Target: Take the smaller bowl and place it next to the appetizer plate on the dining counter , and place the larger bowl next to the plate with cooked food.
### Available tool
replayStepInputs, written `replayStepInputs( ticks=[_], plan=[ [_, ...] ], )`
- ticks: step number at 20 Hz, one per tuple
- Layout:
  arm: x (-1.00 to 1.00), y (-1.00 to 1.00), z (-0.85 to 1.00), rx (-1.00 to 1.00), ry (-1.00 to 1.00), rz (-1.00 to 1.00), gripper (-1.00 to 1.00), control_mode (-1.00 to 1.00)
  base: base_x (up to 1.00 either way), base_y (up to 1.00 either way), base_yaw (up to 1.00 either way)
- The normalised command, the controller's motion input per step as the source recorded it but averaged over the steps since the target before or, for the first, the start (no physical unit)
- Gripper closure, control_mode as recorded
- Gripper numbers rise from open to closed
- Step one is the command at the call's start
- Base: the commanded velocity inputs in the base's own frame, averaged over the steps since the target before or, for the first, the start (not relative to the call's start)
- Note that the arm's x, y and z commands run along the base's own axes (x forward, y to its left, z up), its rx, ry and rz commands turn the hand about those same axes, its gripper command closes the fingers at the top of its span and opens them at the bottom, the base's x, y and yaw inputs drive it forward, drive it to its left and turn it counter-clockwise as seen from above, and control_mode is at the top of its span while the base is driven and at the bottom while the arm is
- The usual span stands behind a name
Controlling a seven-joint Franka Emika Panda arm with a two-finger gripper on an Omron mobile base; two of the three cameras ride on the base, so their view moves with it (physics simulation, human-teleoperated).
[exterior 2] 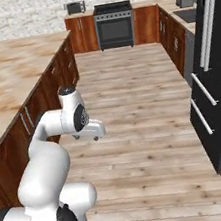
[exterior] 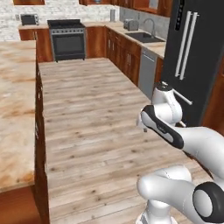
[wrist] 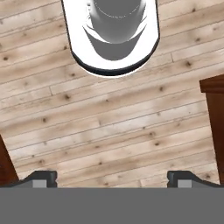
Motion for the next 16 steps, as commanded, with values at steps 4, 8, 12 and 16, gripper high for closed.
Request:
replayStepInputs(
  ticks=[4,8,12,16],
  plan=[
    [0.0,0.0,0.0,0.0,0.0,0.0,-1.0,1.0,1.0,-0.46,0.36],
    [0.0,0.0,0.0,0.0,0.0,0.0,-1.0,1.0,1.0,-0.02,0.09],
    [0.0,0.0,0.0,0.0,0.0,0.0,-1.0,1.0,1.0,-0.02,-0.24],
    [0.0,0.0,0.0,0.0,0.0,0.0,-1.0,1.0,1.0,0.0,-0.39]
  ],
)
